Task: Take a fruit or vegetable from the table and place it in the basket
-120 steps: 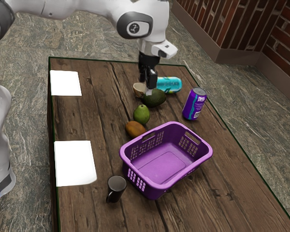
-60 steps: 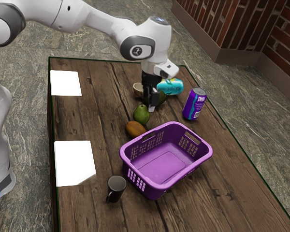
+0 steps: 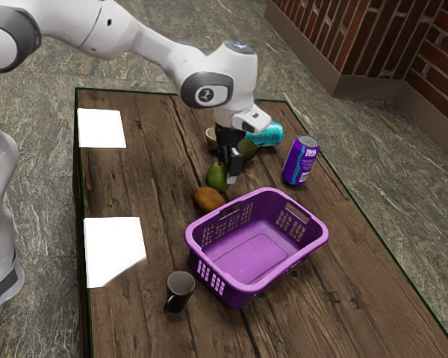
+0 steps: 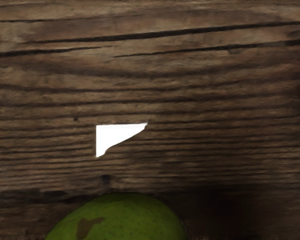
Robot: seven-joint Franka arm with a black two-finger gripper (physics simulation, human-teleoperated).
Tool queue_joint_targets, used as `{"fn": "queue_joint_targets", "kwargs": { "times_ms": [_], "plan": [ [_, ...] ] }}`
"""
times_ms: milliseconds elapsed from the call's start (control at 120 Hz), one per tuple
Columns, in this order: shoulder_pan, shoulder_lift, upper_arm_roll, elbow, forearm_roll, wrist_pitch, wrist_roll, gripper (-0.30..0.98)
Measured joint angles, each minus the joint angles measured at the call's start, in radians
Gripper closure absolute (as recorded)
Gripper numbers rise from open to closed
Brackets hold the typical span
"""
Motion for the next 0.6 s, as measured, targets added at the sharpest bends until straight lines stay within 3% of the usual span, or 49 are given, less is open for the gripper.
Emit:
{"fn": "queue_joint_targets", "kwargs": {
  "times_ms": [450, 600],
  "plan": [
    [-0.001, 0.046, 0.001, -0.042, -0.02, 0.074, 0.004, 0.01],
    [0.002, 0.047, 0.002, -0.044, -0.022, 0.085, 0.004, 0.18]
  ]
}}
